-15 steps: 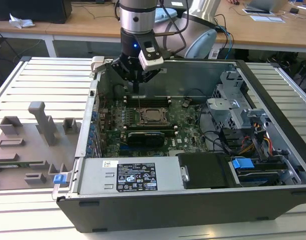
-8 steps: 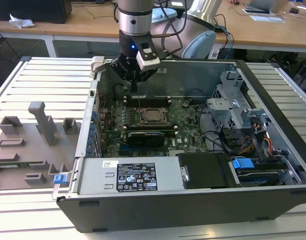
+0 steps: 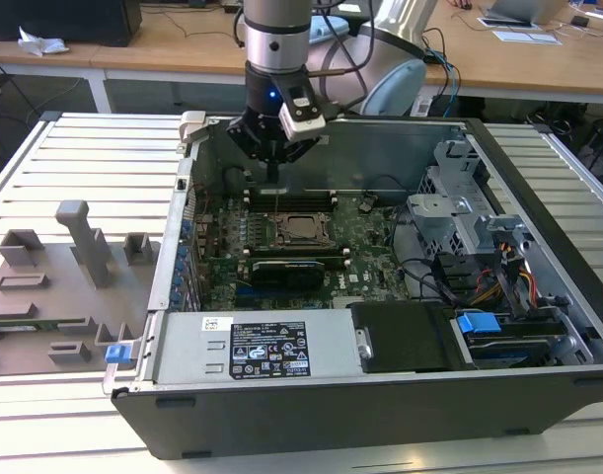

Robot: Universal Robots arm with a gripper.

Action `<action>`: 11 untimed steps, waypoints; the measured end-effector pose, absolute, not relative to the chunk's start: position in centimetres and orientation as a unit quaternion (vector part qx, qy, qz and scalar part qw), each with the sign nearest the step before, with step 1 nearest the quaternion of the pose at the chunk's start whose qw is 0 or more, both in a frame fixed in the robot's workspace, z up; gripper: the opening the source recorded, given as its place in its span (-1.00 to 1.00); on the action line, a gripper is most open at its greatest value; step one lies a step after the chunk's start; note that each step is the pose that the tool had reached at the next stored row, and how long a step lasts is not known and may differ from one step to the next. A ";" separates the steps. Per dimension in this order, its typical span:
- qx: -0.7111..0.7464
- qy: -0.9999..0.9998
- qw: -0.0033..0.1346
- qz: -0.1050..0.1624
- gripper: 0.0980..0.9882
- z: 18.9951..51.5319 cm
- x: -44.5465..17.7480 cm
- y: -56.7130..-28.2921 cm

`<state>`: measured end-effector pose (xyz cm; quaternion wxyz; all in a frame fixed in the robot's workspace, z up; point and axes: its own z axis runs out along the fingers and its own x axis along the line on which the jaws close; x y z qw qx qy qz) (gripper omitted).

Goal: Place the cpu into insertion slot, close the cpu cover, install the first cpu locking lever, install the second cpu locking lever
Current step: 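Install the first cpu locking lever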

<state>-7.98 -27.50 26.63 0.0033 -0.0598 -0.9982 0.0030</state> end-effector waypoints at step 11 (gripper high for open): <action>-0.033 -0.999 0.003 0.003 -0.98 26.0 -7.1 -27.5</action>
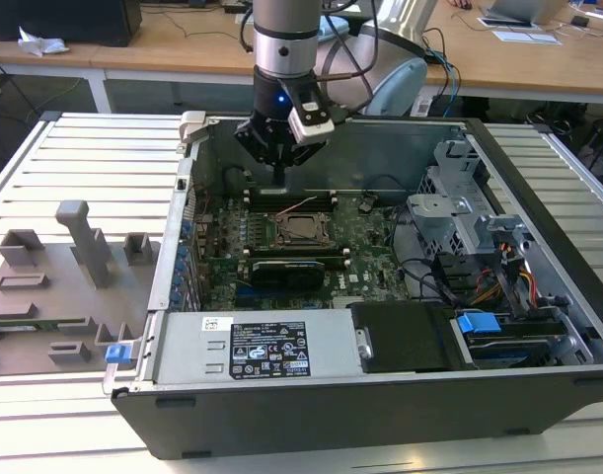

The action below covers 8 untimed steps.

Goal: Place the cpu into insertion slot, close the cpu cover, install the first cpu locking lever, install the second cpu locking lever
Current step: 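Install the first cpu locking lever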

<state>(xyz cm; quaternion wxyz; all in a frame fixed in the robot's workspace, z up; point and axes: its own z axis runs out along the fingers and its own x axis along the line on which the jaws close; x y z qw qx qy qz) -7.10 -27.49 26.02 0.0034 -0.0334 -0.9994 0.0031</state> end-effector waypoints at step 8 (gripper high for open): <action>-0.002 -1.000 0.003 0.003 -0.98 25.7 -7.1 -27.5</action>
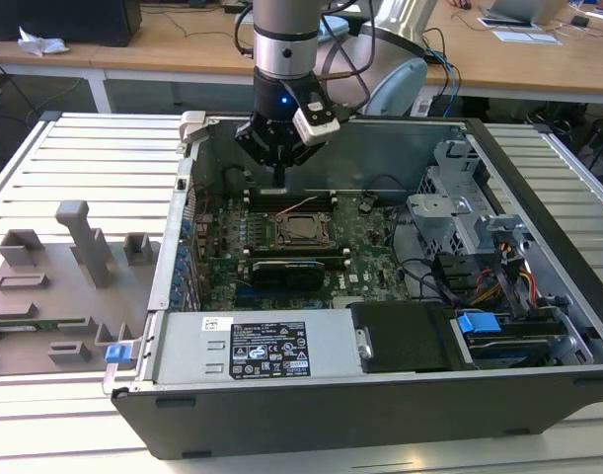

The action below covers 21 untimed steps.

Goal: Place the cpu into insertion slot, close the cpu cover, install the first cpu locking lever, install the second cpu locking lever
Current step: 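Install the first cpu locking lever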

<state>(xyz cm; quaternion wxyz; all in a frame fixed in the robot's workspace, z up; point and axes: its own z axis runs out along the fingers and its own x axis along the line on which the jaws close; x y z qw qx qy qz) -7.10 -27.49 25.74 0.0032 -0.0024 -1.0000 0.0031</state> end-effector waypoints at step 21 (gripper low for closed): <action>0.016 -1.000 0.006 0.003 -0.98 21.2 -3.8 -27.5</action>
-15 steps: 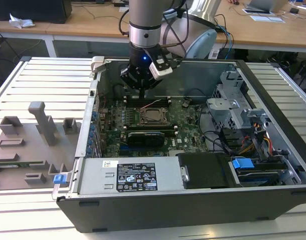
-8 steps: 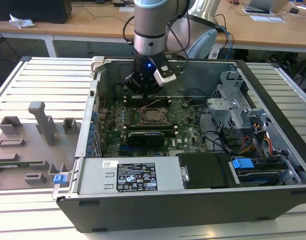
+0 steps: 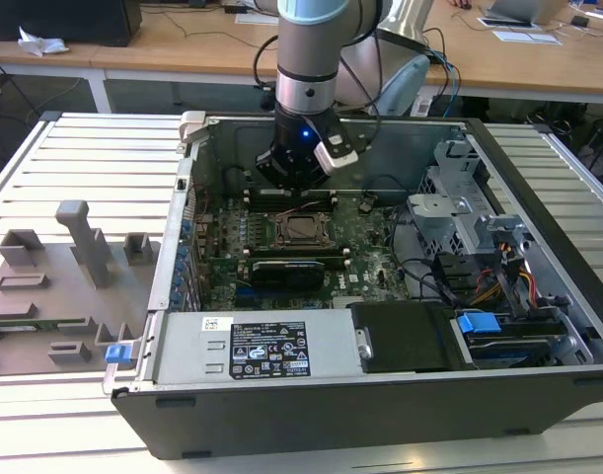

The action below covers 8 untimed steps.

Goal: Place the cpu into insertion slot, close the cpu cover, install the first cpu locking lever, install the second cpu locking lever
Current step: 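Install the first cpu locking lever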

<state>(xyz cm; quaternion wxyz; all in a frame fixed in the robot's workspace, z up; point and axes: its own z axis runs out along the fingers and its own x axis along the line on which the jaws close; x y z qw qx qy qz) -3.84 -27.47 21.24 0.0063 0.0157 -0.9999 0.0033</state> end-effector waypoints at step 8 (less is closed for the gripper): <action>0.016 -1.000 0.008 0.003 -0.98 20.6 -2.3 -27.5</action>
